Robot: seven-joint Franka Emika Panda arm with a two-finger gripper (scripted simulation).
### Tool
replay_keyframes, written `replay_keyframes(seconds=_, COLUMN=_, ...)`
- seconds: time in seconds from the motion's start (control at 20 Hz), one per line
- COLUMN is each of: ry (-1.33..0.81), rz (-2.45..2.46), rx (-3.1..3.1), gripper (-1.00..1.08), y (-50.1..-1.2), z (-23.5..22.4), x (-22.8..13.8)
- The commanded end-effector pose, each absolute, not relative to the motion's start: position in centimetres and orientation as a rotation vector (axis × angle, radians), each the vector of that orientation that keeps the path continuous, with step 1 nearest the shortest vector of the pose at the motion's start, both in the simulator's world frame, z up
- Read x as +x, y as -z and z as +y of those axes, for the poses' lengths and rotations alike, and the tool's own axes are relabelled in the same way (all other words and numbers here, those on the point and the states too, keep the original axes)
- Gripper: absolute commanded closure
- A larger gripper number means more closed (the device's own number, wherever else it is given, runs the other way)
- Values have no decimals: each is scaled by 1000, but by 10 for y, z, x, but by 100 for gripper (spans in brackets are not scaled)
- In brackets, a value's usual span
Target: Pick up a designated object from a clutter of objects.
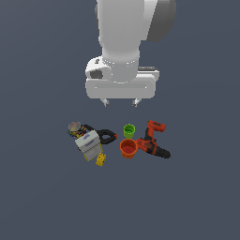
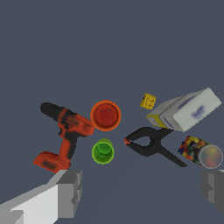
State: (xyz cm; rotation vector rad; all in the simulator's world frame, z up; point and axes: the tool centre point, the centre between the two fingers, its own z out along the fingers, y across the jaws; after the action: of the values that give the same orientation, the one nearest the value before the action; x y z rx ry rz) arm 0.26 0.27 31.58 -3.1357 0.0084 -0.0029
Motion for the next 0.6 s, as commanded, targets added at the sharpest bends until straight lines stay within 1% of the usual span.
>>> replay_keyframes(seconds=0.0, ry=3, rz=8, rx=-3136, gripper=-20, y=-316, z=3, x=3)
replay_keyframes(seconds=0.55, ry=-6, rz=-25, rx=-3128, gripper=-20, y=-309, z=12, x=2)
